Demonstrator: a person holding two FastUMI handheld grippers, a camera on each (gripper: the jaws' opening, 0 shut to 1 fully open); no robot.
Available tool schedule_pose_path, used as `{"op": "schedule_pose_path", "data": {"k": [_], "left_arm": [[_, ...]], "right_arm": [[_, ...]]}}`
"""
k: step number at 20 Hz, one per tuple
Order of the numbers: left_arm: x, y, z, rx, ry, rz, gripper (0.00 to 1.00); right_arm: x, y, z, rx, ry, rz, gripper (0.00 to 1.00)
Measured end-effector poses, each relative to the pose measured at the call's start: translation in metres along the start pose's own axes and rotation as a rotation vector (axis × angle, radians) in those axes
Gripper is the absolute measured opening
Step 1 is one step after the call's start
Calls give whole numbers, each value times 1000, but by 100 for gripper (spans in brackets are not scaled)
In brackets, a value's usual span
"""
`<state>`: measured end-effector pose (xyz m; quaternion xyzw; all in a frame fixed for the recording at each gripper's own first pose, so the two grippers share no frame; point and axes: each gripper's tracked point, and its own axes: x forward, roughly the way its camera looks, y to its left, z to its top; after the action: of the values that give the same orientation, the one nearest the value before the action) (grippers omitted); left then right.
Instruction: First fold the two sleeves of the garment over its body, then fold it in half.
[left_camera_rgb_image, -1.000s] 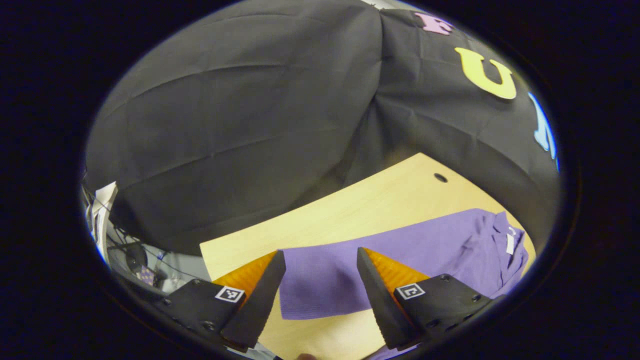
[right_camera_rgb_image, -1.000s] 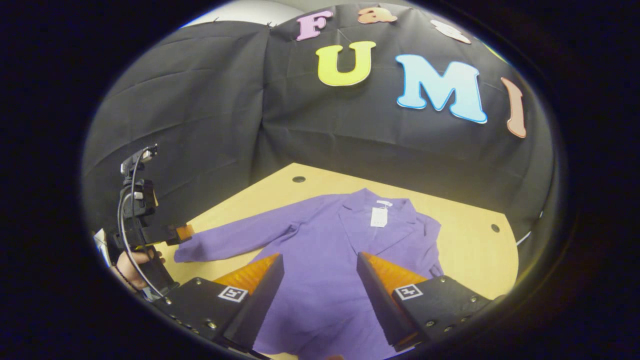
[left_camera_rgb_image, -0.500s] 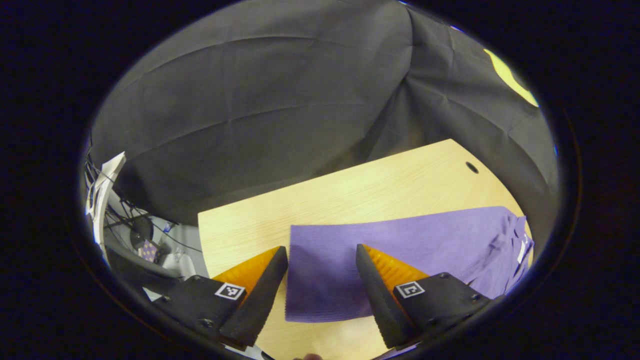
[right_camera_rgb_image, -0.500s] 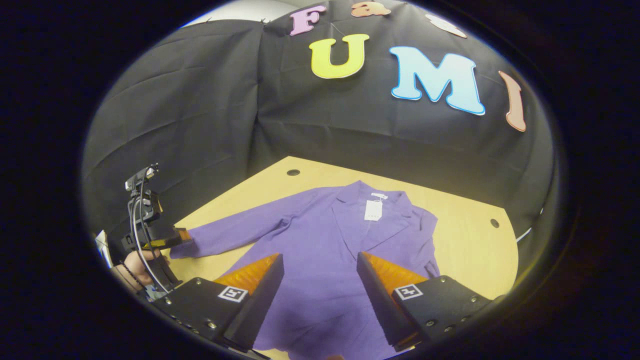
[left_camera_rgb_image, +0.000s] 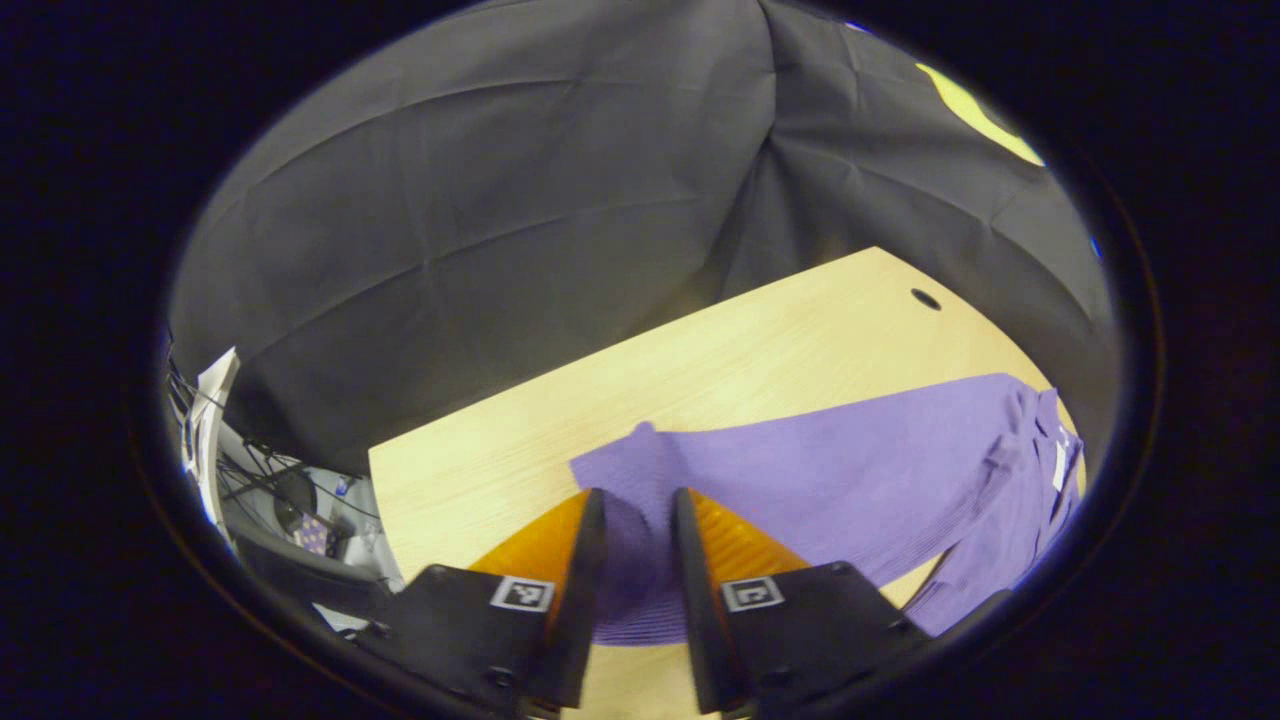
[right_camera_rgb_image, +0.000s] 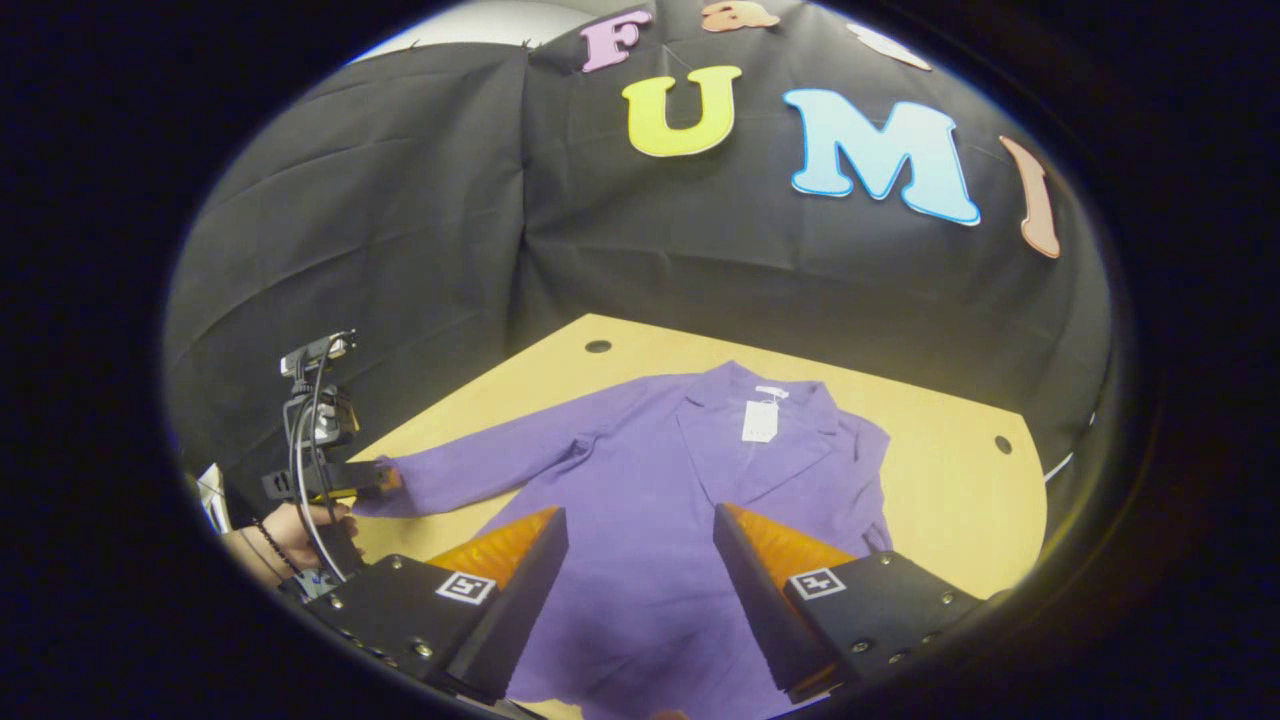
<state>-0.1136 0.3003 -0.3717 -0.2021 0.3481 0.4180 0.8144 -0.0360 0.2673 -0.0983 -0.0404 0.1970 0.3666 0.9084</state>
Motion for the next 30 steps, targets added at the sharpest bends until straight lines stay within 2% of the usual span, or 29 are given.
{"op": "schedule_pose_path", "data": {"k": [1,2,4,7,10,13,16,18,21,24,30], "left_arm": [[2,0,-1,11,2,3,37],[1,-3,0,37,-1,-26,25],[3,-4,3,37,-5,-15,7],[2,-12,3,27,9,-63,7],[-13,-17,18,34,-33,-112,7],[-45,-56,33,48,-63,-256,7],[-80,-101,40,105,-86,-397,7],[-102,-131,49,175,-134,-476,7],[-145,-179,63,302,-203,-633,7],[-189,-226,54,374,-200,-772,7],[-256,-299,14,441,-178,-949,7]], "right_arm": [[-1,-2,0,6,0,-2,91],[-1,-3,-1,14,-2,-4,91],[-3,-8,-1,29,-3,-12,91],[-8,-17,-4,39,-4,-38,91],[-13,-26,-6,56,-4,-74,91],[-17,-35,-6,83,-9,-120,91],[-23,-44,-6,117,-17,-188,90],[-28,-50,-9,147,-22,-241,91],[-41,-56,-18,197,-26,-321,91],[-58,-60,-28,245,-23,-368,90],[-92,-86,-36,272,-40,-444,91]]}}
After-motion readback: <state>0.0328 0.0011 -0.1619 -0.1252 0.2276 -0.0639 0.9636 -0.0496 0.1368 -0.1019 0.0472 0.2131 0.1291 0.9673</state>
